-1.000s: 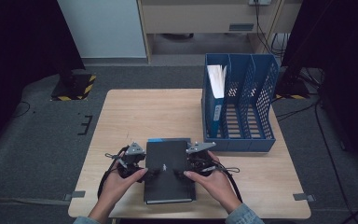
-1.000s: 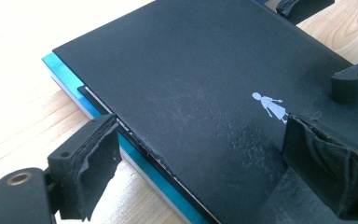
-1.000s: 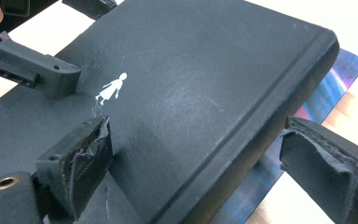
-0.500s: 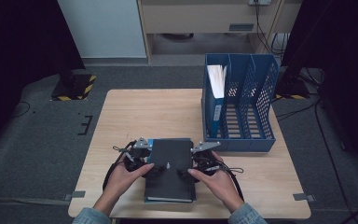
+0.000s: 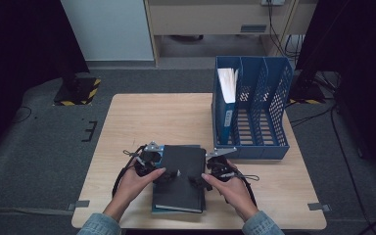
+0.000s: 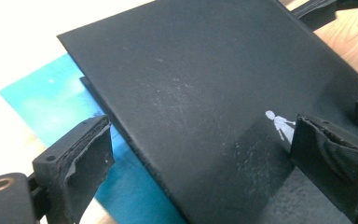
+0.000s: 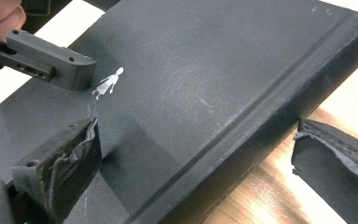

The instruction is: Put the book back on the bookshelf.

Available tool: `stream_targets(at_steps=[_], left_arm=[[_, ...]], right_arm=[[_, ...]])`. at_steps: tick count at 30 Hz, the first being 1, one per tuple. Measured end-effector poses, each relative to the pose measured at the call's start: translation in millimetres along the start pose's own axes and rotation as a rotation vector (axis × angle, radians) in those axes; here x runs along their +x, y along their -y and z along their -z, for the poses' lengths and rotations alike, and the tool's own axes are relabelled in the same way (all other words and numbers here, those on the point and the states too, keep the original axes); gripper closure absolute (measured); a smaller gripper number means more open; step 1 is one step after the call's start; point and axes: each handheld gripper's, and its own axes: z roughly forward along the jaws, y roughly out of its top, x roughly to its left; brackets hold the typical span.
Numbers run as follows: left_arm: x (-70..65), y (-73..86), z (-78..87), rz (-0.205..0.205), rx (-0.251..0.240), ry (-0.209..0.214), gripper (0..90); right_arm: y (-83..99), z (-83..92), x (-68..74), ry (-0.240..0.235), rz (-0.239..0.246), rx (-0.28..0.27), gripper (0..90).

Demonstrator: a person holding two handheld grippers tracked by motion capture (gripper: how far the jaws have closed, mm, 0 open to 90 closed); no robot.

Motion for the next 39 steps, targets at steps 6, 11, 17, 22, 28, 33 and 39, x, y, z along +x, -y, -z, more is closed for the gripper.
stream_targets(at_steps=[6, 11, 17, 22, 28, 33, 39], left_arm=[[-1.2, -2.0, -3.8, -0.004, 0.015, 0.030, 5.1], [-0.6, -2.5, -4.4, 0.001, 0.018, 0.036, 5.0], [0.0, -3.2, -4.5, -0.001, 0.027, 0.038, 5.0], [1.0, -3.5, -5.3, 0.001, 0.028, 0.045, 4.6], [2.9, -4.0, -6.3, 0.003, 0.033, 0.057, 4.2], [3.3, -3.8, -6.7, 0.005, 0.029, 0.061, 4.2], [5.6, -3.5, -8.9, 0.010, 0.022, 0.075, 2.8]], right_arm=[[1.3, -3.6, -6.8, -0.041, -0.039, 0.003, 0.2], [3.0, -5.5, -11.7, -0.071, -0.070, -0.002, 0.1], [4.0, -7.4, -16.6, -0.105, -0.101, 0.003, 0.1], [5.2, -9.6, -20.8, -0.136, -0.131, 0.008, 0.1], [5.1, -12.7, -25.2, -0.170, -0.161, 0.022, 0.1], [5.0, -19.3, -28.7, -0.216, -0.189, 0.013, 0.1], [5.6, -20.5, -30.1, -0.221, -0.193, 0.002, 0.1]])
